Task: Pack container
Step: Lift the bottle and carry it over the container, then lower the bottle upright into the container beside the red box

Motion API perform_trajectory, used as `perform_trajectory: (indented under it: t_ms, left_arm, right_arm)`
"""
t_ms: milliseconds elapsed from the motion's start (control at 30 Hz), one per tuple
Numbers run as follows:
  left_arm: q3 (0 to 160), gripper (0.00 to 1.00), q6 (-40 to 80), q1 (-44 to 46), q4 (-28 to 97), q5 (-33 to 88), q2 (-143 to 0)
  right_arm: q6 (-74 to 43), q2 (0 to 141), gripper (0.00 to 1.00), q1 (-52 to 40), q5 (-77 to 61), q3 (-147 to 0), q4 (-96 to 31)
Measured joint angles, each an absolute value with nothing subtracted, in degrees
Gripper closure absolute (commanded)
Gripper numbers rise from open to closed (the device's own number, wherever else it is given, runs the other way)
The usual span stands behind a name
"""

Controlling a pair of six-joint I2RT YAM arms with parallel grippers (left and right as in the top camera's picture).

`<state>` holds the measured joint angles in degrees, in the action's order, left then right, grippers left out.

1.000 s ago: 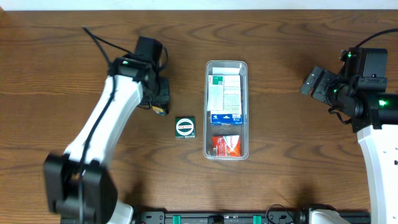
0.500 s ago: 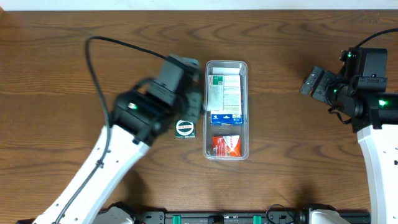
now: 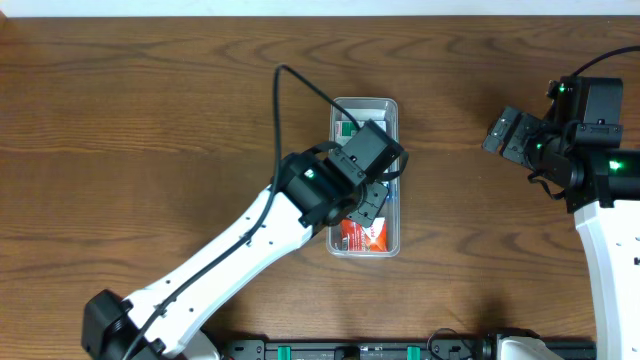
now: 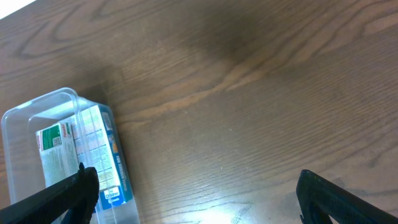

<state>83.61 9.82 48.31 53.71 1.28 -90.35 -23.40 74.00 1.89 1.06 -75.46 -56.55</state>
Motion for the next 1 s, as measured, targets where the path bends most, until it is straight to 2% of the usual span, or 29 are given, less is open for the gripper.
perform_trajectory:
  t_ms: [467,733,1000]
  left_arm:
    - [83.61,0.77,-20.73,48.31,49.54,5.82,-90.56]
    - [83.61,0.77,-25.69,48.31,48.49,8.27,-91.24]
    - [83.59,0.78,-26.28,48.31,47.72,10.07,-98.04]
  right_arm:
    - [-23.4,74.0,0.01,1.89,1.06,-75.46,-56.53]
    - [-23.4,74.0,0.01,1.89,1.04,-75.46,-56.53]
    - [-23.4,74.0,0.01,1.89,1.06,-75.46,-56.55]
